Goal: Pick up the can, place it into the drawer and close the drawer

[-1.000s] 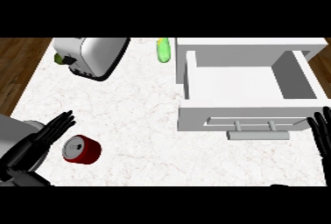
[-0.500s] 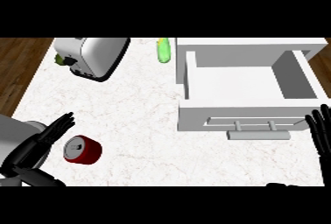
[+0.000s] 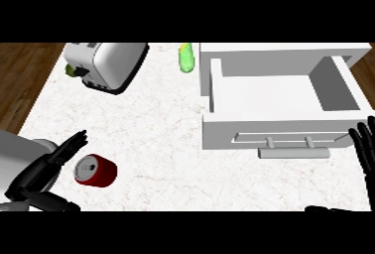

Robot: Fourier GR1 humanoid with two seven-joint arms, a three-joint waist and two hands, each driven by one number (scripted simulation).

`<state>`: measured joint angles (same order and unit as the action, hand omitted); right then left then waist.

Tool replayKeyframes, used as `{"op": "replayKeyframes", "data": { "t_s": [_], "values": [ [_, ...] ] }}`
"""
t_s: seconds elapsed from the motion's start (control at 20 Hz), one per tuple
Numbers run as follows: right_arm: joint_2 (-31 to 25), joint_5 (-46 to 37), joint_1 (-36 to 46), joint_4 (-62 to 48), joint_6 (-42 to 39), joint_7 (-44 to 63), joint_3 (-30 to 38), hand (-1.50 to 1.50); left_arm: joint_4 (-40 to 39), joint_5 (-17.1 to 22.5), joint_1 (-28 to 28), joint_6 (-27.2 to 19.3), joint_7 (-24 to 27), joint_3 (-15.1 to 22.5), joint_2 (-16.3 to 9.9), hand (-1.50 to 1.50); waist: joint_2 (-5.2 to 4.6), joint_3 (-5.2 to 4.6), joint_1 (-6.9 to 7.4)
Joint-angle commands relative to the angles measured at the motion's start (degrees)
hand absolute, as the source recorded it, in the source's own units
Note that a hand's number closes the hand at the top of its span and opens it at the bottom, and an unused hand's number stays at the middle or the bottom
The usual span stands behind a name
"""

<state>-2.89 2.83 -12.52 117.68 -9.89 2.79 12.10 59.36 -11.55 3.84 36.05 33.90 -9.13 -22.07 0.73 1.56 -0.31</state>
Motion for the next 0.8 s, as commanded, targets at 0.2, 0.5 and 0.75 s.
{"op": "replayKeyframes", "data": {
  "t_s": [0.2, 0.5, 0.75],
  "values": [
    [-0.5, 1.2, 0.8, 1.1, -0.3, 0.9, 0.7, -1.5, -9.9, 0.5, 2.8, 2.2, 8.1, 0.6, -0.1, -1.5, -0.9, -1.67, -0.51],
    [0.6, 0.9, -0.2, 2.4, -0.1, 2.3, -0.5, -1.5, -11.8, 0.2, 5.6, 0.0, 5.3, 3.0, 2.7, -1.5, -0.84, -1.62, -0.38],
    [-1.3, 4.1, -2.4, 3.9, -2.2, 1.4, 3.2, -1.5, -23.1, -1.8, 10.3, -0.4, 13.3, 3.4, 0.2, -1.5, -0.94, -1.67, -0.93]
  ]
}}
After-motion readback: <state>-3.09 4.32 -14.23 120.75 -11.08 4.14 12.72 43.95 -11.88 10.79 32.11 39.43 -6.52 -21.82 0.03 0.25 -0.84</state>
